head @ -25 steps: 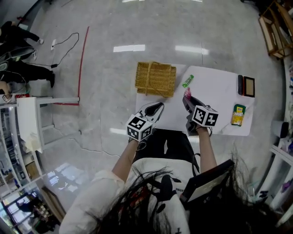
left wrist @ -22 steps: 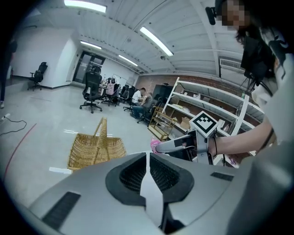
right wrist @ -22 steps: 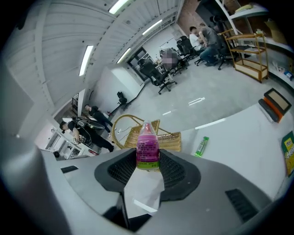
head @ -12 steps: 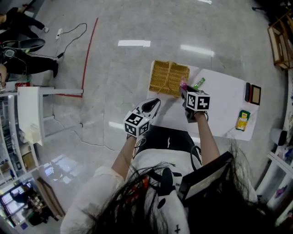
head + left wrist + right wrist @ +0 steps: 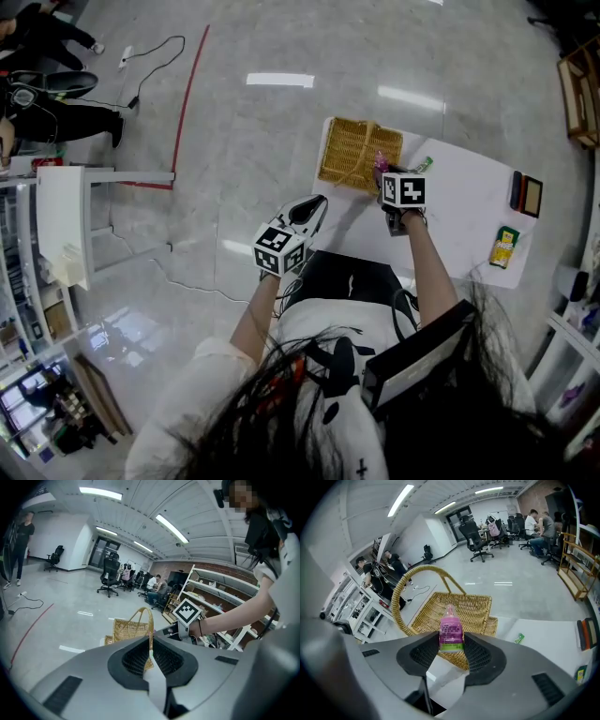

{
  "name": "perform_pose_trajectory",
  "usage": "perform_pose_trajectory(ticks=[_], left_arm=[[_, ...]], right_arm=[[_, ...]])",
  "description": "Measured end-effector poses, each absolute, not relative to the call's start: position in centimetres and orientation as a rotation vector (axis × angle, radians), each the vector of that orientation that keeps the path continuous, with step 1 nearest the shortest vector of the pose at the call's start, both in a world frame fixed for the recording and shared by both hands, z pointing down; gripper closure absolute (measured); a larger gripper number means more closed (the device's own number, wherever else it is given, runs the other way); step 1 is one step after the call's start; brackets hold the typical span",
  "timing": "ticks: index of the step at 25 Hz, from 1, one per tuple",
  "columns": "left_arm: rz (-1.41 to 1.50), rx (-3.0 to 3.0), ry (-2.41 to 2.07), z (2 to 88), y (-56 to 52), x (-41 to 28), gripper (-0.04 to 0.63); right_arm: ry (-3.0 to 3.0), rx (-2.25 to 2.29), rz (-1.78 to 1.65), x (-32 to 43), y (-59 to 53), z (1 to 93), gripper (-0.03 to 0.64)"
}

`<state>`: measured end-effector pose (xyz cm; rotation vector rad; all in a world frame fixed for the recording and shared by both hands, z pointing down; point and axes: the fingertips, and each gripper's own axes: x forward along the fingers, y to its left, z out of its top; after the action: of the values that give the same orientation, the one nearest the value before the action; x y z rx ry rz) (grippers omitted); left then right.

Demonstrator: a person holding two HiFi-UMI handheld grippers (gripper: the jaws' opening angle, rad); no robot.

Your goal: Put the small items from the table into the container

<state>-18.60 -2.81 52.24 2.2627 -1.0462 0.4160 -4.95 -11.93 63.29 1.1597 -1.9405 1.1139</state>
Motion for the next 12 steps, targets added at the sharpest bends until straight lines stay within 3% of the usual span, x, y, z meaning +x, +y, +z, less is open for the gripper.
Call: perform_pose_trajectory(ticks=[12], left_arm=[[0.387, 2.267, -1.066, 51.2, -1.3, -18.8, 0.58]], right_arm=[[-2.014, 1.254, 1.153, -3.9, -11.2, 60.0, 0.434]])
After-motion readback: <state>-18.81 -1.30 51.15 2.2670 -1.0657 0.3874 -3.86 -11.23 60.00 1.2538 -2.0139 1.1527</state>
